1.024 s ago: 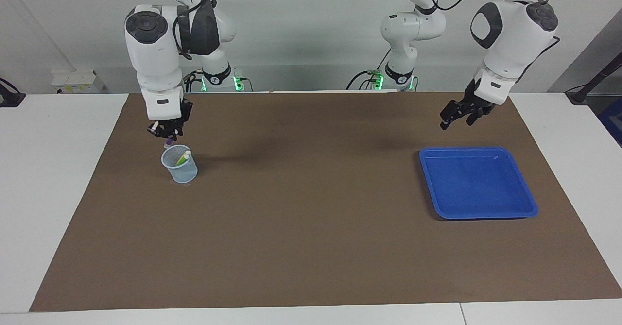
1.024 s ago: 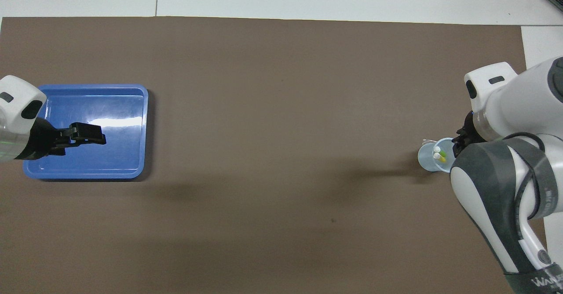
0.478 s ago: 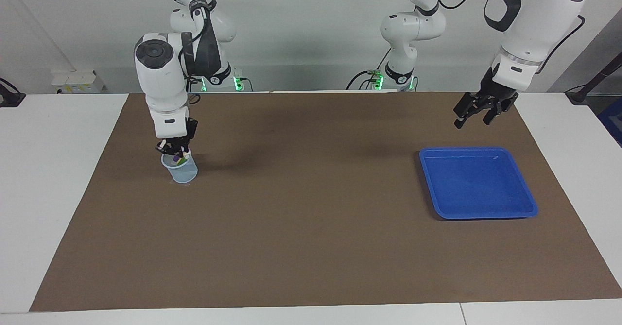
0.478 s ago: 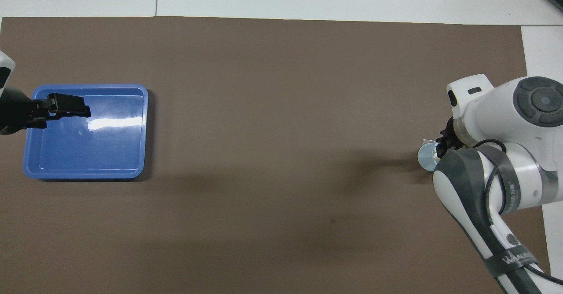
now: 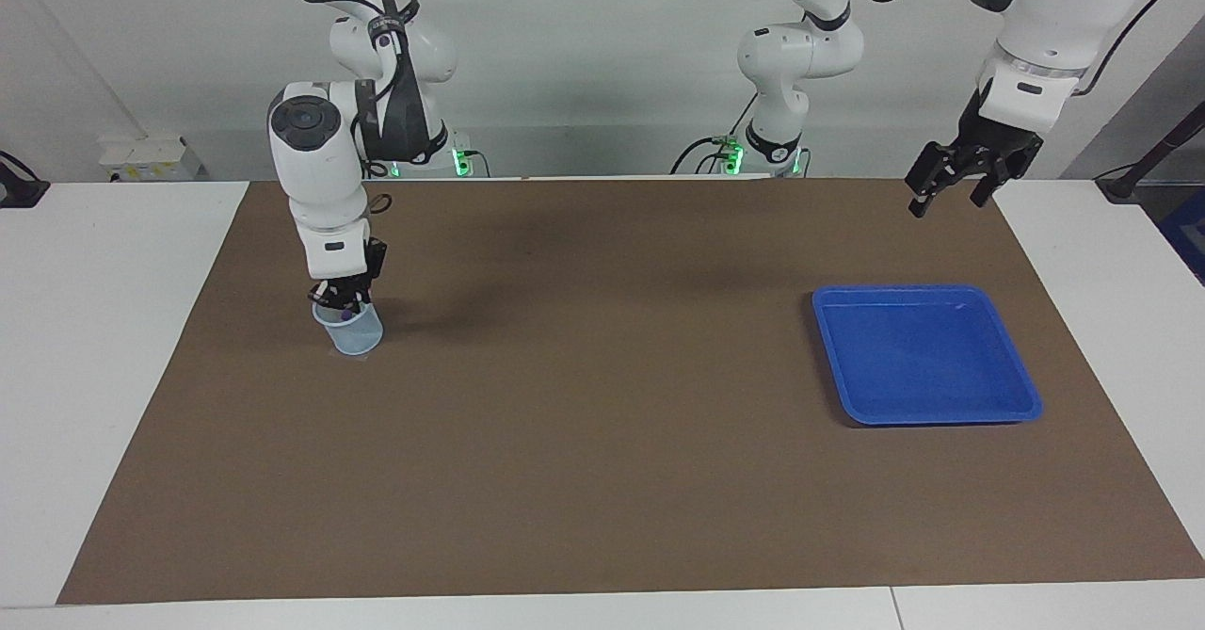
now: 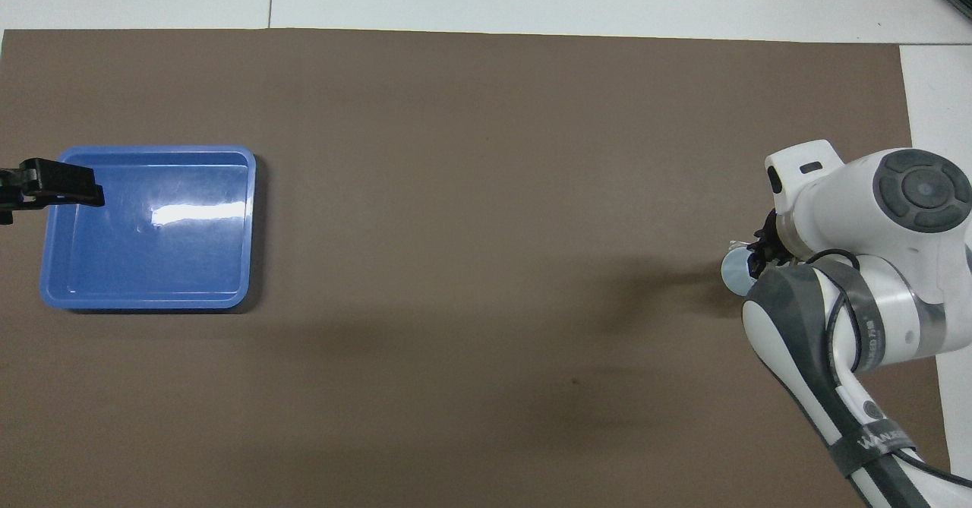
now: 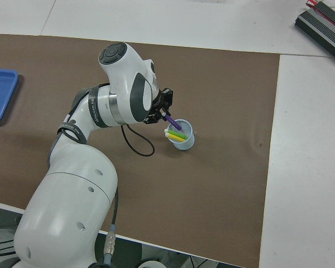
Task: Transfer and insert pens with both arms
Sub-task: 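Insert the purple pen into the white cup with the right gripper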
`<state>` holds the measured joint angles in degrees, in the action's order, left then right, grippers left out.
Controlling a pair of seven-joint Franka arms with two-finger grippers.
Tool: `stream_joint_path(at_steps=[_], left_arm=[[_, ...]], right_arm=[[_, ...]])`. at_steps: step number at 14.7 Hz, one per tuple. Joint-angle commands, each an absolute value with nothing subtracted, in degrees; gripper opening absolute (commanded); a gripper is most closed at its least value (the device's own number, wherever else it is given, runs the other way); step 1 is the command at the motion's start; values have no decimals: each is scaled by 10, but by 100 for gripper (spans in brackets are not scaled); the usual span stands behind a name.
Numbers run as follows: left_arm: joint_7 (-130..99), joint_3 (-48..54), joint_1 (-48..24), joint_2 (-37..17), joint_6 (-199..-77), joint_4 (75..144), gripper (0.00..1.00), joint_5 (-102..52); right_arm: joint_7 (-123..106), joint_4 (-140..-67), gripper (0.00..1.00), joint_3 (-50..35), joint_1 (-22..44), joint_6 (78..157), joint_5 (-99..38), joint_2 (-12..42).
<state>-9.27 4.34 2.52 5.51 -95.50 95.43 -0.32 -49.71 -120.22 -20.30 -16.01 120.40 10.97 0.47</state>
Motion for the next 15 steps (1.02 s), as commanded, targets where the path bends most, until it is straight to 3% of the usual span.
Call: stream_joint_path(at_steps=[1,2,3,4,5,6,8,15], left_arm=[[-85,42,22,47,-909,905,100,14],[-85,42,18,46,-907,901,100,18],[-85,43,16,46,-906,897,100,31],[-83,42,10,45,-909,897,100,39],[-77,36,-6,42,-910,897,100,43],[-71,25,-12,40,-911,898,100,45],[-46,2,-33,41,-913,902,100,44],[-35,1,-34,40,-918,922,100,40]], right_arm=[[-508,-1222,7,-212,-178,1221,117,-4],[-505,-1223,24,-212,-178,1221,117,-4],[-503,-1223,48,-212,-177,1221,116,-4],[-502,-1222,51,-212,-177,1221,117,-4],[-503,-1219,68,-212,-177,1220,117,-3],[-504,-1216,73,-212,-177,1216,116,-3],[-504,-1201,77,-214,-173,1197,108,-5],[-501,-1068,77,-213,-172,998,37,-13]])
